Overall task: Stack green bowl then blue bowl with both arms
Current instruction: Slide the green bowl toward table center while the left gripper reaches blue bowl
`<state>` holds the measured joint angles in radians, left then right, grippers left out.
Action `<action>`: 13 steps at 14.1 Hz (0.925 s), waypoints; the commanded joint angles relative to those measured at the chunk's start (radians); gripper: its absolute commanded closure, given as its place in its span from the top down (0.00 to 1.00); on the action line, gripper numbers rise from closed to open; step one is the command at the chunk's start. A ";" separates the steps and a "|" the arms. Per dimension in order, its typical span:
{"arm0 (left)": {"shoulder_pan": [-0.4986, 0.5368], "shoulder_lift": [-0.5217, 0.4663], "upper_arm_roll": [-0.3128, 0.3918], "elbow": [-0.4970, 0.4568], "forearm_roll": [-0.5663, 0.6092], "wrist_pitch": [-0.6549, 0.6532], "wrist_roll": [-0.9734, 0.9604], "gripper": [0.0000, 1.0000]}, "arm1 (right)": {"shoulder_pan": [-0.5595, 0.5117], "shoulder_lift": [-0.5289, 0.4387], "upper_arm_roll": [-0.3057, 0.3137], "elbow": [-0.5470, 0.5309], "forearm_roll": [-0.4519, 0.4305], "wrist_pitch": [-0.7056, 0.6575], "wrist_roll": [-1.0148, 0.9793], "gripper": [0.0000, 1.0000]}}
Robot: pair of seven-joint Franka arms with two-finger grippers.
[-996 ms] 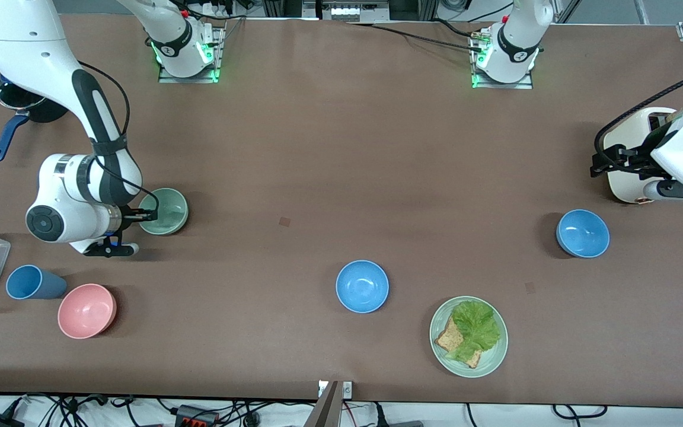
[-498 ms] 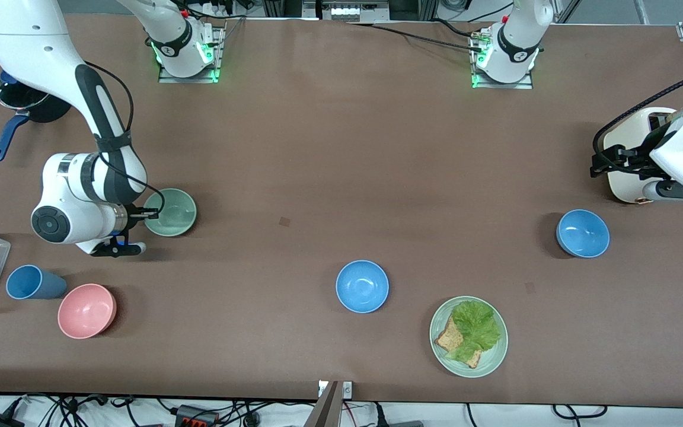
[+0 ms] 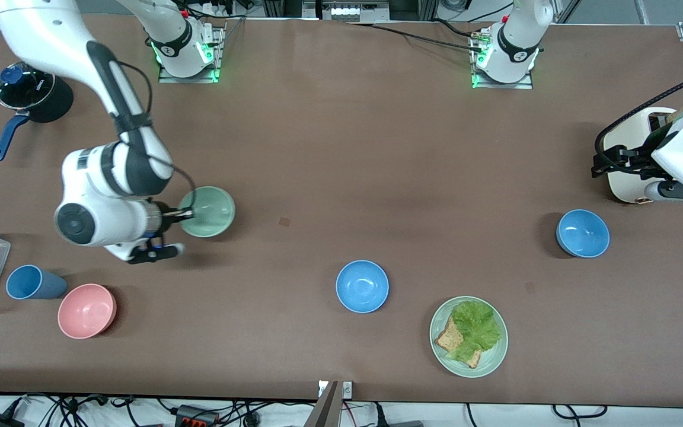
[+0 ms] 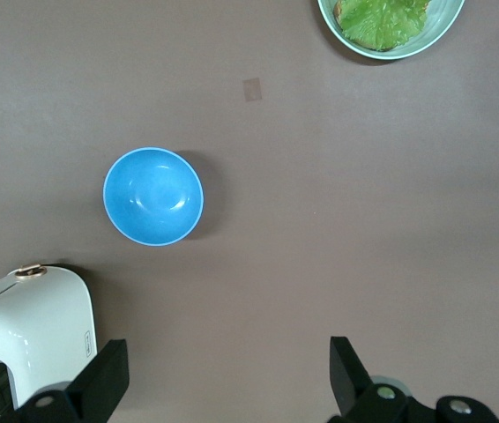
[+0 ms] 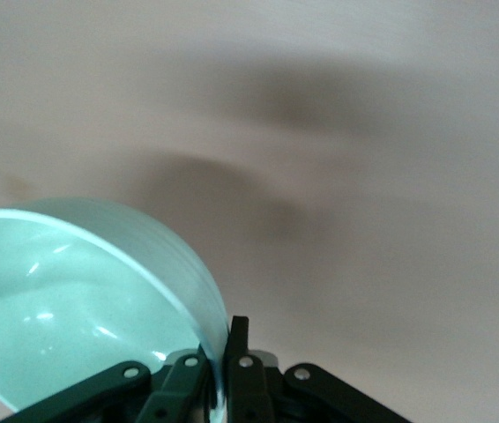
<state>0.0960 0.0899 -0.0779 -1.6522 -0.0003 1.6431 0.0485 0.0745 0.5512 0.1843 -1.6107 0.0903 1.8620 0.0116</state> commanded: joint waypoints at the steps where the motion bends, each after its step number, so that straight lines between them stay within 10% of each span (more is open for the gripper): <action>1: 0.001 0.024 -0.002 0.029 0.019 -0.014 -0.006 1.00 | 0.036 0.009 0.098 0.023 0.023 -0.008 0.068 0.00; 13: 0.002 0.097 0.010 0.038 0.046 -0.008 0.000 1.00 | 0.373 0.174 0.100 0.022 0.028 0.255 0.395 0.00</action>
<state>0.0965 0.1281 -0.0763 -1.6516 0.0133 1.6429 0.0480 0.4261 0.6984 0.2876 -1.5988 0.1046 2.0785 0.3632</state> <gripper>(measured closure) 0.000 0.947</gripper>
